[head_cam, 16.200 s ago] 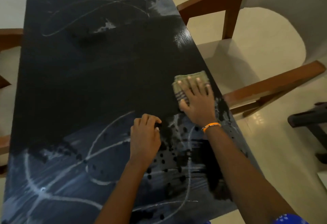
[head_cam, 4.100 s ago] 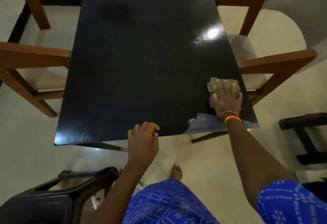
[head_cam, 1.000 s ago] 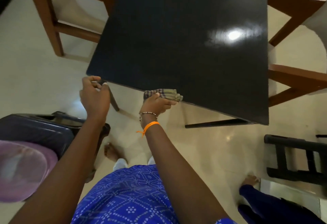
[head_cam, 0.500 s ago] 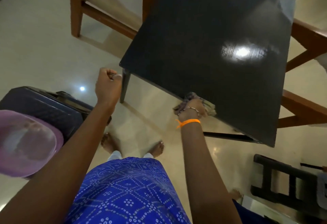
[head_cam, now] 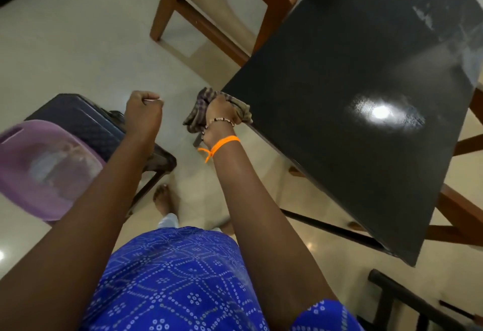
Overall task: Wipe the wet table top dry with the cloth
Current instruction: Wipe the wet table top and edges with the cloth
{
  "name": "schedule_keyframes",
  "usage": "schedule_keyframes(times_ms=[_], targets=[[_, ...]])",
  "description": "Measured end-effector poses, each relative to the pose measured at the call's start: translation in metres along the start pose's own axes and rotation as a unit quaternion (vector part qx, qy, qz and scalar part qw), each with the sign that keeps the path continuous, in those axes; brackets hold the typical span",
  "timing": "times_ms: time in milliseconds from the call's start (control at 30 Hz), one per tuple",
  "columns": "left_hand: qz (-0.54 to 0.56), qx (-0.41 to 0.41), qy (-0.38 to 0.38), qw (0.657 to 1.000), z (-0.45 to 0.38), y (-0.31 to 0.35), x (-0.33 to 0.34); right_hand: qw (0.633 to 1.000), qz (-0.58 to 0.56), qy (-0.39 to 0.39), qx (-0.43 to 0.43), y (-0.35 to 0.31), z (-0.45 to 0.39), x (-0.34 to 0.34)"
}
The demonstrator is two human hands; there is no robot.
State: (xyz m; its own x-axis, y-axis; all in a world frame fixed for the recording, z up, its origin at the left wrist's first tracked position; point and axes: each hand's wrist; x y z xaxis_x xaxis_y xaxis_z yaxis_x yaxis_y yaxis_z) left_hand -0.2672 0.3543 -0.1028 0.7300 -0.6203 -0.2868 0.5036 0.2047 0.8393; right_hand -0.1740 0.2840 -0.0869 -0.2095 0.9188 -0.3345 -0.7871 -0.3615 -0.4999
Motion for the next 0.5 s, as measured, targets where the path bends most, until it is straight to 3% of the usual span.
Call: schedule_keyframes(times_ms=[67,100,167,200,267,367,500], targets=[[0.002,-0.011,0.032,0.999,-0.002,-0.003,-0.011,0.991,0.058,-0.070,-0.097,0.015,0.022,-0.001],[0.018,-0.026,0.060,0.998,-0.007,-0.006,-0.021,0.972,0.112,-0.143,-0.146,0.023,0.034,0.001],[0.011,-0.026,0.044,0.999,-0.007,-0.003,-0.010,0.915,0.241,-0.206,-0.248,0.040,0.038,-0.029],[0.011,-0.026,0.034,0.999,-0.007,0.001,-0.006,0.876,0.310,-0.190,-0.318,0.044,0.040,-0.045],[0.013,-0.025,0.009,1.000,-0.003,0.008,0.004,0.804,0.380,-0.083,-0.450,0.054,0.038,-0.079],[0.006,-0.039,-0.019,0.999,-0.003,0.006,0.015,0.608,0.547,0.159,-0.553,0.072,0.030,-0.117],[-0.006,-0.047,-0.058,0.997,-0.003,0.006,0.027,0.462,0.643,0.212,-0.573,0.062,-0.005,-0.151]])
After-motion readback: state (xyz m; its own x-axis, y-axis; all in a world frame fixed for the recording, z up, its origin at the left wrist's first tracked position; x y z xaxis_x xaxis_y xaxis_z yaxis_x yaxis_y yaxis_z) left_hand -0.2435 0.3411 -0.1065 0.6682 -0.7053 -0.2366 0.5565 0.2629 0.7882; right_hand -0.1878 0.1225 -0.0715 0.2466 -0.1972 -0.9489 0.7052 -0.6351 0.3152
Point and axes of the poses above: each hand's wrist, its own z-axis away from the middle knuckle, its own x-axis out of the palm, y = z × x, and after that the axes turned 2 degrees about x, right-handed
